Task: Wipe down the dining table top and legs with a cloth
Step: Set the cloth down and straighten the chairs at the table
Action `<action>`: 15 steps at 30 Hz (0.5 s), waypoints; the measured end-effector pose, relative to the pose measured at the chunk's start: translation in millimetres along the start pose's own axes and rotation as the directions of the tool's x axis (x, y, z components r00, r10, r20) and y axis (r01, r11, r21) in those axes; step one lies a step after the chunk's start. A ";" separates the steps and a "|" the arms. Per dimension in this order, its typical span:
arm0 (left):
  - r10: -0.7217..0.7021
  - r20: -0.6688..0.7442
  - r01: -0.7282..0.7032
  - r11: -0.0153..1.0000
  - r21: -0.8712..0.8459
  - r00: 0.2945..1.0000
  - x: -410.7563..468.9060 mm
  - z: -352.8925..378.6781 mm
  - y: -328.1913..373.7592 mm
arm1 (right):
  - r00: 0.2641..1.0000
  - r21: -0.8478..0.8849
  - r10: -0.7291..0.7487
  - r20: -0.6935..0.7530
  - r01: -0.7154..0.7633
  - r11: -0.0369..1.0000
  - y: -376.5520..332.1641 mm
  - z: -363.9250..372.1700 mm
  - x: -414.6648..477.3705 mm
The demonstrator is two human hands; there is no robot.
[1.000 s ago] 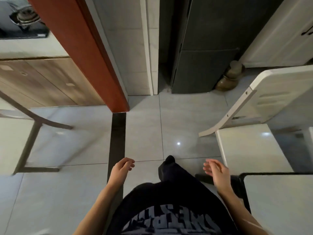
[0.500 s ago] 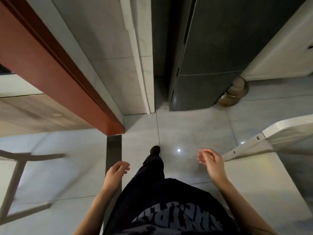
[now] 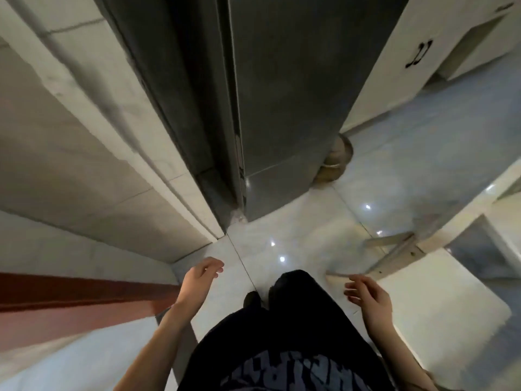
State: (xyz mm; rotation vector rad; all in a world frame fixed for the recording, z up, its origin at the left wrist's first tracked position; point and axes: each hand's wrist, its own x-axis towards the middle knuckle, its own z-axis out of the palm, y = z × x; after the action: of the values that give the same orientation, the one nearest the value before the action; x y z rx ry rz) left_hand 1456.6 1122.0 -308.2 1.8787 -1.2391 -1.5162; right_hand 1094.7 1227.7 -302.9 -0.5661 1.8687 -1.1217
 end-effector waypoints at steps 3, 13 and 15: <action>0.017 0.051 -0.018 1.000 0.015 0.999 35.3 15.0 29.6 | 0.997 0.034 0.033 -0.067 -0.031 0.999 -5.3 -0.8 17.6; 0.040 0.169 -0.056 0.994 0.090 0.985 154.4 68.2 124.8 | 0.987 0.103 0.063 -0.145 -0.049 0.993 -65.5 6.5 139.1; 0.037 0.220 -0.058 0.994 0.087 0.975 174.2 78.2 144.5 | 0.985 0.113 0.058 -0.164 -0.040 0.993 -82.3 3.0 160.9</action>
State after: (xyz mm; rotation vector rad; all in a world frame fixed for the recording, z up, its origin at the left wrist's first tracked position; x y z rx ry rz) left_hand 1331.3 918.1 -316.5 1.7614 -1.4647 -1.7020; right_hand 1008.6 1068.8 -303.0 -0.3712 1.9384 -1.2629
